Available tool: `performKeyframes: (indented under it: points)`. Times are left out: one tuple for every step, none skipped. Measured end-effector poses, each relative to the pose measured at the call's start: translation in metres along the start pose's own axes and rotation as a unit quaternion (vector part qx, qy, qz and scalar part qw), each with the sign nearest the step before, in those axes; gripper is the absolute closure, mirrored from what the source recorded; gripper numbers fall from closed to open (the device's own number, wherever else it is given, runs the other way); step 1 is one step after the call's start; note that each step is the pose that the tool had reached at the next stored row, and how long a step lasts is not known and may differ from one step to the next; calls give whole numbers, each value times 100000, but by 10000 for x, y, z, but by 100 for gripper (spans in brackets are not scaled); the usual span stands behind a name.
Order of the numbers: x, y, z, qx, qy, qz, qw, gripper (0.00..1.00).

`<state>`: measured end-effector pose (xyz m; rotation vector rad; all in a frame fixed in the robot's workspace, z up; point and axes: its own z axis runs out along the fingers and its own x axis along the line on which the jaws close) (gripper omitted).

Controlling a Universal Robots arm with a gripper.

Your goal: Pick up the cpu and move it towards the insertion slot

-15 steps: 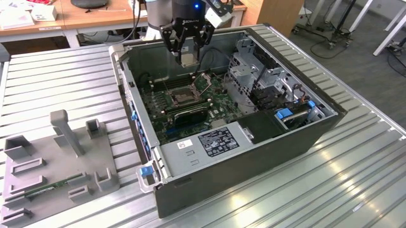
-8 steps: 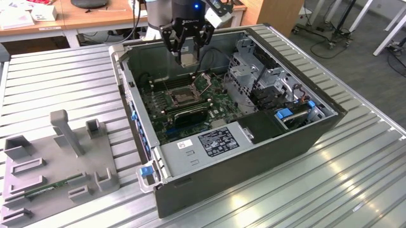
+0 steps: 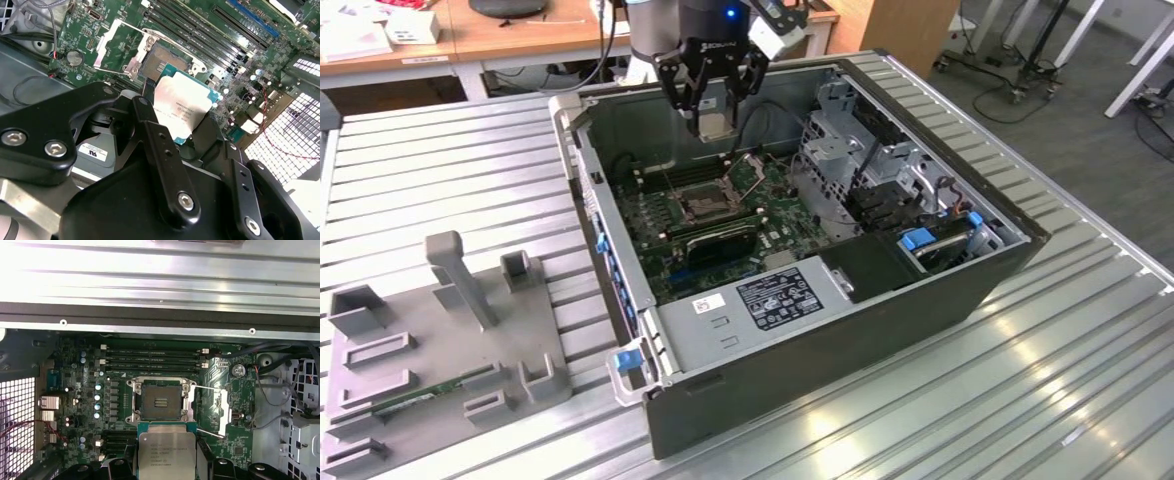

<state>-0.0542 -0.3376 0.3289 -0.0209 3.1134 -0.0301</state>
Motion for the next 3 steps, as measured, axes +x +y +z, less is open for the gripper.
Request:
performKeyframes:
  points:
    - [1, 0, 0, -1, 0, 25, 100000, 45]
    - [1, 0, 0, -2, -1, 26, 100000, 45]
    - [1, 0, 0, -1, 1, 26, 100000, 45]
